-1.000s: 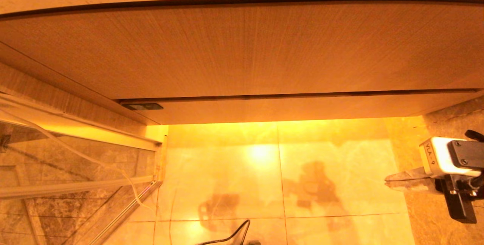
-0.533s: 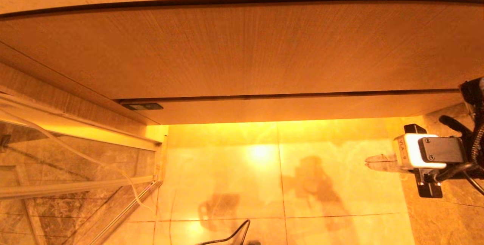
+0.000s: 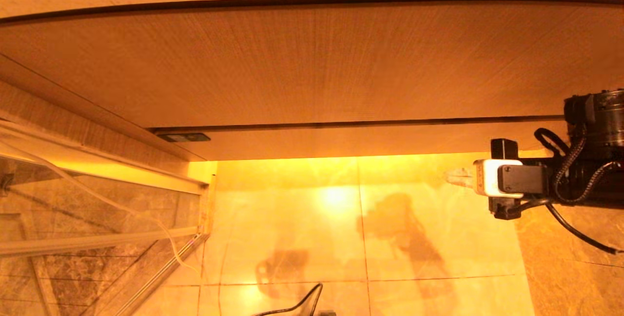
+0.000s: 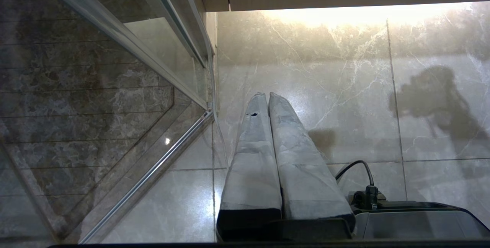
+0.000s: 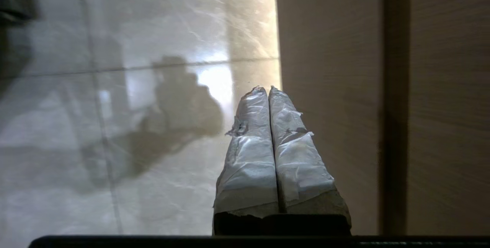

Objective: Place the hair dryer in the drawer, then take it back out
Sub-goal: Pull open the drawer

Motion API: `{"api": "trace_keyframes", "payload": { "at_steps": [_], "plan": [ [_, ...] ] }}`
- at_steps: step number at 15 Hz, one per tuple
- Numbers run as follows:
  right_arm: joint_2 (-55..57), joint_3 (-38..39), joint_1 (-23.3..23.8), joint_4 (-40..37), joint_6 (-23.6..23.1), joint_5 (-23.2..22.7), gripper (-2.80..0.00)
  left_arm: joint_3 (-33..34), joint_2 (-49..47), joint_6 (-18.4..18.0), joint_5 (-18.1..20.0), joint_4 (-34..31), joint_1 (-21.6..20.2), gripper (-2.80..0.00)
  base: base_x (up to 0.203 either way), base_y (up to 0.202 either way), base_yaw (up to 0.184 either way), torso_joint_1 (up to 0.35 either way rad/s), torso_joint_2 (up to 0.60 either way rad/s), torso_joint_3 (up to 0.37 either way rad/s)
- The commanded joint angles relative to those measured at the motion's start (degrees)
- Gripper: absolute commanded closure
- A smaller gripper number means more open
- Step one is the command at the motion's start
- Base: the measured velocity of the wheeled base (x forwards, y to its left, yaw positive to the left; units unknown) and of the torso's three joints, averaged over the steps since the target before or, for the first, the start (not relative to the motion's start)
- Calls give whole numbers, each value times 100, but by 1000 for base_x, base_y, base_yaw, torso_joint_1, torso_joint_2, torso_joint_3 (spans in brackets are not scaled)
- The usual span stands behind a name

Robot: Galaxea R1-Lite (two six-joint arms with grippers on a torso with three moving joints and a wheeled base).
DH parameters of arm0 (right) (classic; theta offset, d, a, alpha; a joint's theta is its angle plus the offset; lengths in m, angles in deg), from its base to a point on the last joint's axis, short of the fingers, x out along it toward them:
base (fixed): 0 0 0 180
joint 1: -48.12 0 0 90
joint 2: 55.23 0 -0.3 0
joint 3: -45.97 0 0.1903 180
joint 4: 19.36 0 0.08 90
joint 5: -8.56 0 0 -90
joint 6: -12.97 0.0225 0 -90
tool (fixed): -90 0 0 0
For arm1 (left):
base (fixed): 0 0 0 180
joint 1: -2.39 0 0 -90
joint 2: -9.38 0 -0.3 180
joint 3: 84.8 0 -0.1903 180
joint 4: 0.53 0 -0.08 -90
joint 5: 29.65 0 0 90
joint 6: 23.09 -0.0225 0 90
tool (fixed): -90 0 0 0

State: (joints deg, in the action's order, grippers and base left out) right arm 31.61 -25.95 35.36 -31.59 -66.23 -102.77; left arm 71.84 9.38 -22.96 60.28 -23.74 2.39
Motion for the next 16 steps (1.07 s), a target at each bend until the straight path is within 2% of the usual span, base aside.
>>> {"api": "trace_keyframes", "payload": {
  "at_steps": [1,2,5,10,16],
  "plan": [
    [263,-25,-7,143,-104,141,-266,0,0,4,-1,2,0,0,0,0,0,0,0,0],
    [343,-58,-7,156,-158,173,-280,0,0,4,-1,2,0,0,0,0,0,0,0,0],
    [444,-74,-7,281,-209,354,-280,0,0,4,-1,2,0,0,0,0,0,0,0,0],
    [629,-1,-7,1066,-199,388,-280,0,0,4,-1,2,0,0,0,0,0,0,0,0],
    [678,429,-32,2110,-195,397,-280,0,0,4,-1,2,0,0,0,0,0,0,0,0]
  ]
}}
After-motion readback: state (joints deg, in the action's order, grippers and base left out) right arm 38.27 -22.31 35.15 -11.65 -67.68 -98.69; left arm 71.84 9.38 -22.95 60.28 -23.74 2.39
